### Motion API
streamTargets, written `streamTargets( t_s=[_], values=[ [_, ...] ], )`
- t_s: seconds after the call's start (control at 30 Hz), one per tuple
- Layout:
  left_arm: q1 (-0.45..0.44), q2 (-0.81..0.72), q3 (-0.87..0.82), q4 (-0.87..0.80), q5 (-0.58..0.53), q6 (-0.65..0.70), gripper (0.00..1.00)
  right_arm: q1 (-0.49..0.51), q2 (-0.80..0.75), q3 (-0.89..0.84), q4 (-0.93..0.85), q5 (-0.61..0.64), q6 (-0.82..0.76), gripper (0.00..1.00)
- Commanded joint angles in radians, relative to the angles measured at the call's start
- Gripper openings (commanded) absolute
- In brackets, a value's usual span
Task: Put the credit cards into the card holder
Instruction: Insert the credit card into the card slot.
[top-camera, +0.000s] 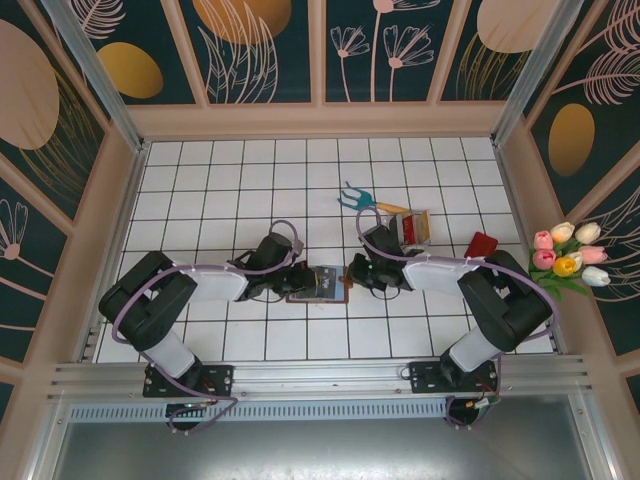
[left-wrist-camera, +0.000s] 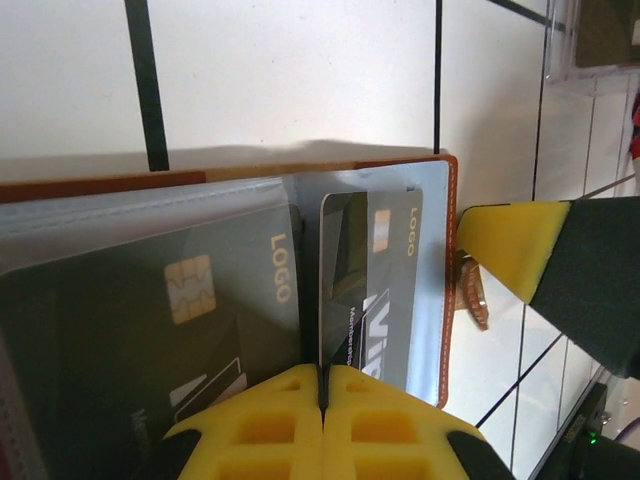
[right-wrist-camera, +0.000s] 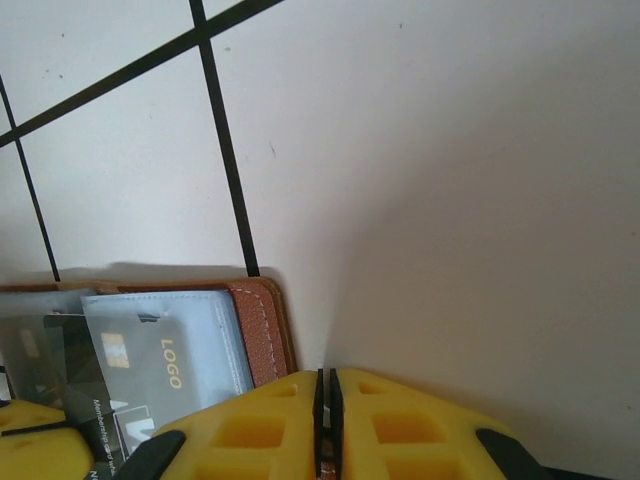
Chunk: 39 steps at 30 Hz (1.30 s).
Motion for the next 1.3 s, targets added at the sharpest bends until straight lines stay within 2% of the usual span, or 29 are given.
streamTargets(
  t_s=[0.0,0.6,0.77,0.87,0.93,1.03,1.13,1.27],
  values=[
    [-0.017,-0.015,-0.028,0.061,-0.036,-0.075,0.04,0.027,0.035,-0.028,0.017,-0.047,0.019,0.14],
    [-0.078,0.023,-0.031,0.114,-0.070,-0.140,0.08,0.058,0.038,-0.039,0.045,-0.028,0.074,0.12],
    [-0.085,0.014,-0.023,0.089,-0.065,-0.116,0.13,0.057,0.011,-0.027,0.016,0.007,0.068,0.14],
    [-0.085,-0.016,-0.014,0.033,-0.083,-0.086,0.21,0.058,0.002,0.004,-0.030,0.041,0.049,0.16],
    [-0.085,-0.050,-0.005,-0.029,-0.116,-0.056,0.24,0.058,-0.010,0.022,-0.056,0.063,0.036,0.17],
    [-0.085,-0.131,0.019,-0.146,-0.197,-0.006,0.33,0.058,-0.041,0.060,-0.126,0.119,0.006,0.21],
    [-0.084,-0.219,0.032,-0.248,-0.287,0.032,0.44,0.058,-0.071,0.091,-0.174,0.155,-0.023,0.27],
    [-0.075,-0.293,0.048,-0.380,-0.397,0.075,0.57,0.069,-0.089,0.120,-0.199,0.146,-0.051,0.41]
  ],
)
